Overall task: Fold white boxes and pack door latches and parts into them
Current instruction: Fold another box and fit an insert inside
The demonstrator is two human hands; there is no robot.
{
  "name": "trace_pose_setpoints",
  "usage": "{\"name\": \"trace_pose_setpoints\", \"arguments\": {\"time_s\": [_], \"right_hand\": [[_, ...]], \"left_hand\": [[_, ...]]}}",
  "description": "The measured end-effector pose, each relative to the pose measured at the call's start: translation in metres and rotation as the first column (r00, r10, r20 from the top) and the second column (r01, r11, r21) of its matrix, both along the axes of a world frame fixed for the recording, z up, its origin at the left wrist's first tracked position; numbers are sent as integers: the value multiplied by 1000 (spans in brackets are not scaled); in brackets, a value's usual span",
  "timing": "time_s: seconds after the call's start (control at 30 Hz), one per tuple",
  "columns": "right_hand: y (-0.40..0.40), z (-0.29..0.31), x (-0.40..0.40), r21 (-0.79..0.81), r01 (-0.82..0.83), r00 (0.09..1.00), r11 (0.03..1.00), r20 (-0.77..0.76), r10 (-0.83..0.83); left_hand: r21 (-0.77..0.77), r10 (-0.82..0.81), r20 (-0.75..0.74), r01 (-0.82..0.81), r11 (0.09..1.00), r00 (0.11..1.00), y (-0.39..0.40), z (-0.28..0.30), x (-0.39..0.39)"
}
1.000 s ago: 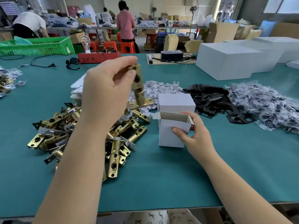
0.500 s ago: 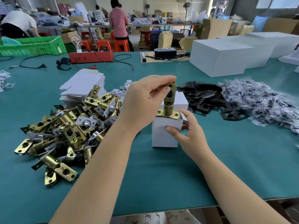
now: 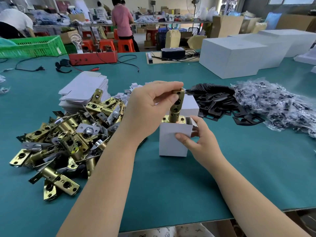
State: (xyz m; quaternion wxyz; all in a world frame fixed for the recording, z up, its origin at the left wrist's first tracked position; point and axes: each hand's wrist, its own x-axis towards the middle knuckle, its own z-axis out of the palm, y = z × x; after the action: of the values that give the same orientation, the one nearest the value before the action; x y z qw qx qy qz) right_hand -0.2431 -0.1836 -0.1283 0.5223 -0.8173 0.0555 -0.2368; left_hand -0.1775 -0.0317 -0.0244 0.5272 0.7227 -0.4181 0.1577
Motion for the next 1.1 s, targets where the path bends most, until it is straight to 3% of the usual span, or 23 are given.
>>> {"name": "trace_pose_setpoints", "arguments": {"time_s": [0.13,0.43,0.57,0.87,1.0,1.1], "right_hand": [[1,1,0,21,-12,1000,1000,-6,12],[1,1,-1,45,-40,999,998,-3,40],[0,2,-1,39,-48,999,998,-10,48],[-1,3,-6,163,-151,988,975,67,142],[-10,13,-1,259,55,973,964,203,-110],[-45,29,15,498,237,919,834,164,-359]], "left_hand": [[38,-80,1,80,996,997,12,-2,-2],[203,2,-50,8,979,999,8,-42,3],[89,-1,-200,19,996,980,4,-62,-3],[158,49,-316,2,987,947,-2,-76,-2],[158,62,-325,-10,987,944,-1,-78,-1],[145,65,-333,-17,989,941,-3,-79,-2]]}}
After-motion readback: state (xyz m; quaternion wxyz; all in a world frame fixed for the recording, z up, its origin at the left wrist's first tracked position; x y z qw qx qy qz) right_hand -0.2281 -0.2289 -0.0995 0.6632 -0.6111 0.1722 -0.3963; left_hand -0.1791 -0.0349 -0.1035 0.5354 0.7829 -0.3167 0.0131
